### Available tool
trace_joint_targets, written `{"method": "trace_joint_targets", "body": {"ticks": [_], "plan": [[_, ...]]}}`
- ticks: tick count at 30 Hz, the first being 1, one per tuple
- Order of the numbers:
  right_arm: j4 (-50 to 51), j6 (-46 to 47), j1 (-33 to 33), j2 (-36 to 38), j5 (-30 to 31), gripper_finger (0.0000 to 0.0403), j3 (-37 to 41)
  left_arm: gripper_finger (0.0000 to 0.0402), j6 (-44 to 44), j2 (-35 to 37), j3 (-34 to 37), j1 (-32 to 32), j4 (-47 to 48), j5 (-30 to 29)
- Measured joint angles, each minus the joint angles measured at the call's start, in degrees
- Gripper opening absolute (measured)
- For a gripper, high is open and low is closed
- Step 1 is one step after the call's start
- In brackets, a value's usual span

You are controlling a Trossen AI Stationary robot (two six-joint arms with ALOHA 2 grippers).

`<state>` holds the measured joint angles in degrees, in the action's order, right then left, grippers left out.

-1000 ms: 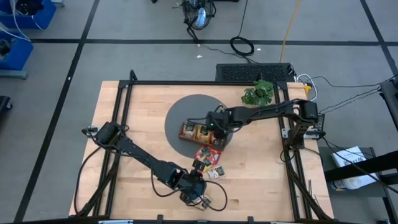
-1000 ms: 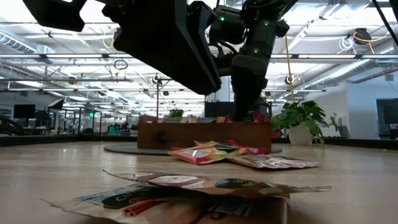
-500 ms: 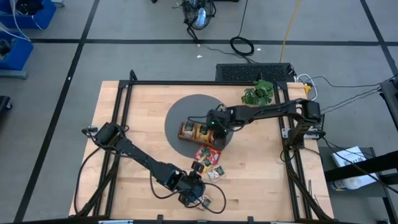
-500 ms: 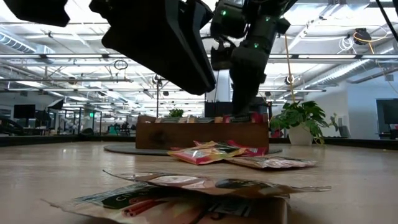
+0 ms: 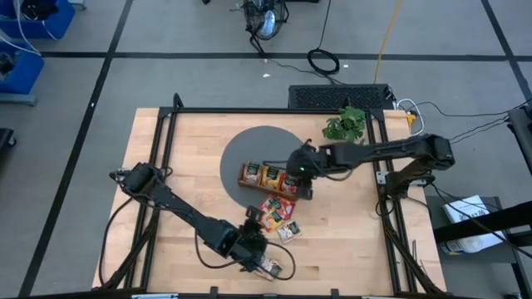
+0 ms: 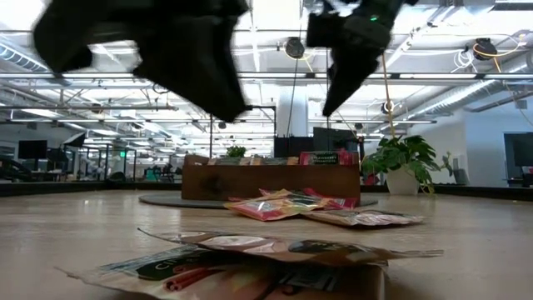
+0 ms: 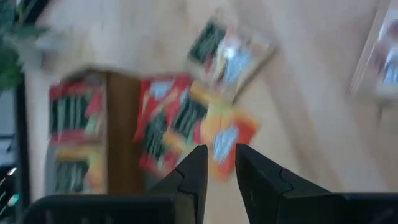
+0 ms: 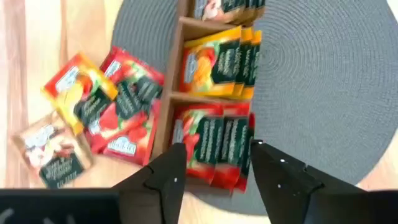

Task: Pick & Place Tea
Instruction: Adjust the wooden organizer

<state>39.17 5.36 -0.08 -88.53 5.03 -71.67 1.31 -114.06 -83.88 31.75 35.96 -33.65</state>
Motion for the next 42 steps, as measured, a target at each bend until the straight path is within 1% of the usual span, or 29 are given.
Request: {"method": "trace_joint_targets", "body": {"ticks": [2, 4, 7, 11, 12, 14, 17, 19, 20, 23, 27, 28, 29, 31, 36, 39, 42], "plan": [[-4.08, -0.19, 1.77, 2.50, 1.38, 0.0154, 3.75, 0.0088, -2.50, 1.70, 0.92, 0.49, 3.06, -1.84], [-10.66, -1.63, 3.79, 5.51, 3.89, 0.0134, 9.37, 0.0088, -3.89, 4.60, 4.08, 0.75, 2.30, -4.06], [-22.27, -3.91, 7.13, 10.45, 9.43, 0.0094, 19.43, 0.0088, -6.61, 10.90, 12.30, 0.43, -0.74, -7.10], [-36.62, -4.18, 10.22, 15.47, 9.93, 0.0027, 31.44, 0.0088, -12.98, 21.28, 26.07, -0.90, -7.91, -9.87], [-39.48, -3.92, 10.68, 16.30, 10.30, 0.0014, 33.75, 0.0088, -14.30, 23.68, 29.48, -1.21, -11.00, -11.21], [-45.65, -3.46, 11.09, 16.81, 12.16, 0.0006, 37.30, 0.0088, -15.97, 28.77, 36.20, -1.36, -17.29, -15.65], [-51.36, -2.91, 11.02, 16.63, 15.21, 0.0015, 40.36, 0.0088, -20.69, 35.08, 44.59, -1.85, -25.83, -24.23], [-53.70, -2.99, 10.98, 15.97, 16.12, 0.0017, 41.30, 0.0088, -27.57, 38.18, 49.51, -2.67, -26.67, -28.40], [-54.35, -2.99, 10.98, 15.89, 16.12, 0.0015, 41.80, 0.0088, -31.73, 39.14, 51.58, -3.28, -26.55, -29.22], [-56.27, -1.19, 11.80, 15.89, 15.73, 0.0007, 42.52, 0.0088, -41.03, 40.85, 56.97, -5.36, -26.67, -28.81], [-58.41, 1.05, 14.56, 15.00, 11.09, 0.0001, 43.36, 0.0088, -55.17, 40.78, 61.56, -10.10, -27.05, -26.78], [-59.42, 1.35, 15.26, 14.30, 10.77, 0.0001, 43.39, 0.0088, -56.84, 40.66, 61.88, -11.66, -27.08, -25.36], [-60.25, 1.34, 15.96, 13.69, 10.71, 0.0001, 43.46, 0.0088, -57.11, 40.53, 61.90, -13.23, -27.37, -23.49], [-63.08, 0.88, 16.98, 11.92, 10.28, 0.0001, 43.49, 0.0088, -54.98, 40.54, 61.94, -15.75, -28.62, -20.32], [-68.31, 0.51, 17.62, 4.80, 9.67, 0.0000, 43.49, 0.0088, -49.36, 39.48, 61.90, -19.05, -37.42, -14.34], [-71.07, 1.41, 16.96, 0.96, 9.66, 0.0000, 43.49, 0.0088, -49.58, 37.88, 61.90, -19.76, -38.99, -11.86], [-73.16, 2.22, 16.52, -1.12, 9.74, 0.0000, 43.51, 0.0088, -49.71, 35.81, 61.92, -20.33, -40.27, -11.29]]}}
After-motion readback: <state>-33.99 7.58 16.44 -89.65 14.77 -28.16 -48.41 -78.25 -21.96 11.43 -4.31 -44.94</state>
